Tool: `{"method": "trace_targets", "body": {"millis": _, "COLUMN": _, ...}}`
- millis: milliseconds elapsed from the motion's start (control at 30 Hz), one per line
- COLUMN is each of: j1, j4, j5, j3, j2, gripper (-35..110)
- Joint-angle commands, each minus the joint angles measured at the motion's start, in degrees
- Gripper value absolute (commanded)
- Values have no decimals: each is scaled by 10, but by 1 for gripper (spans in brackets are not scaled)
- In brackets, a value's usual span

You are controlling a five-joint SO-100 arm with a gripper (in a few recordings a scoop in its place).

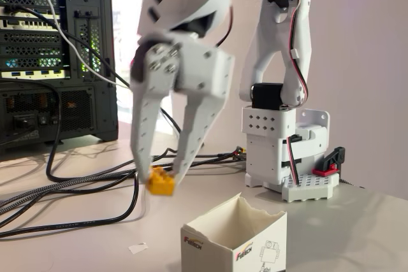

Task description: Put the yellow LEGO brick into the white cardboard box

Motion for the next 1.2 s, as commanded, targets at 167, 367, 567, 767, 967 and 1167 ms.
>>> {"method": "trace_targets", "body": {"millis": 167, "j1": -141, "j4": -4, "j5": -17, "j3": -91, "j2": 59, "gripper": -9}}
{"method": "trace_targets", "body": {"millis": 367, "j1": -149, "j4": -10, "j5": -71, "j3": -55, "j2": 62, "gripper": -9}}
{"method": "trace_targets", "body": {"millis": 567, "j1": -136, "j4": 2, "j5": -80, "j3": -44, "j2": 66, "gripper": -7}}
{"method": "trace_targets", "body": {"millis": 767, "j1": -138, "j4": 16, "j5": -58, "j3": -26, "j2": 69, "gripper": 16}}
{"method": "trace_targets", "body": {"millis": 967, "j1": -141, "j4": 22, "j5": -48, "j3": -27, "j2": 71, "gripper": 23}}
{"method": "trace_targets", "body": {"millis": 1167, "j1": -140, "j4": 17, "j5": -54, "j3": -26, "j2": 72, "gripper": 20}}
